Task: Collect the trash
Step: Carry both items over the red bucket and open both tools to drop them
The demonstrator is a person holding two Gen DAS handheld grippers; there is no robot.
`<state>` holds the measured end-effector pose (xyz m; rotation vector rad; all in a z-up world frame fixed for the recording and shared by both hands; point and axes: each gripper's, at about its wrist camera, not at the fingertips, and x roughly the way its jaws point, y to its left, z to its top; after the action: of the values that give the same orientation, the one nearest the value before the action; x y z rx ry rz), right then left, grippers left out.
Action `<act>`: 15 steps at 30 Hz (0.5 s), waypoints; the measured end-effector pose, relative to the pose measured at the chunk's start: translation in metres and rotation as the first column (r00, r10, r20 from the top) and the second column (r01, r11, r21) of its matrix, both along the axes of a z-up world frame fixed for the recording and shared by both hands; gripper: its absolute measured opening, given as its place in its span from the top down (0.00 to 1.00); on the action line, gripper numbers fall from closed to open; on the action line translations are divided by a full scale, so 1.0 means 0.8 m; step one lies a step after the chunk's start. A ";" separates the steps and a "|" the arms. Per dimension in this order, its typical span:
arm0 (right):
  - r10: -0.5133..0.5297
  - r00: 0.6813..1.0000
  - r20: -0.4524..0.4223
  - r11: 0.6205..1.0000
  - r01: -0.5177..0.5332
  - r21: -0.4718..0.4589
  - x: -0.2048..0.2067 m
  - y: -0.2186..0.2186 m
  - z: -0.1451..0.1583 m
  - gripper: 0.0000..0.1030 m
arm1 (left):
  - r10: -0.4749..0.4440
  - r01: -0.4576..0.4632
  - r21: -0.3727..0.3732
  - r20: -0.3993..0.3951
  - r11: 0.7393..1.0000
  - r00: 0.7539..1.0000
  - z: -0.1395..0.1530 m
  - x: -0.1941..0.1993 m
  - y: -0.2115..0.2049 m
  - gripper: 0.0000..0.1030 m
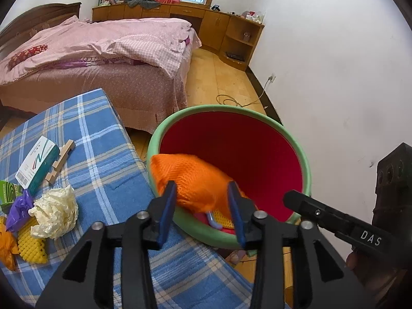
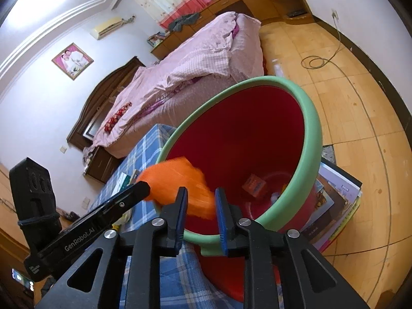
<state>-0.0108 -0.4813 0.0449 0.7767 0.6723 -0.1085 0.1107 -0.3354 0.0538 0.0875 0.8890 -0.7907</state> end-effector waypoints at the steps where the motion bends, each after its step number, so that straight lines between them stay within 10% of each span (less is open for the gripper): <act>1: -0.004 1.000 0.006 1.000 0.004 0.002 -0.002 -0.001 0.001 0.77 | -0.003 0.003 -0.001 0.007 1.000 1.000 0.002 -0.002 0.001 0.54; 15: -0.020 0.999 0.040 1.000 0.021 -0.019 -0.029 0.026 0.019 0.67 | 0.047 -0.046 -0.015 0.045 0.999 0.998 0.026 -0.026 0.051 0.53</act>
<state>-0.0337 -0.4609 0.0600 0.7655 0.6249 -0.1178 0.0903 -0.2948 0.0744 0.0716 0.8397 -0.7486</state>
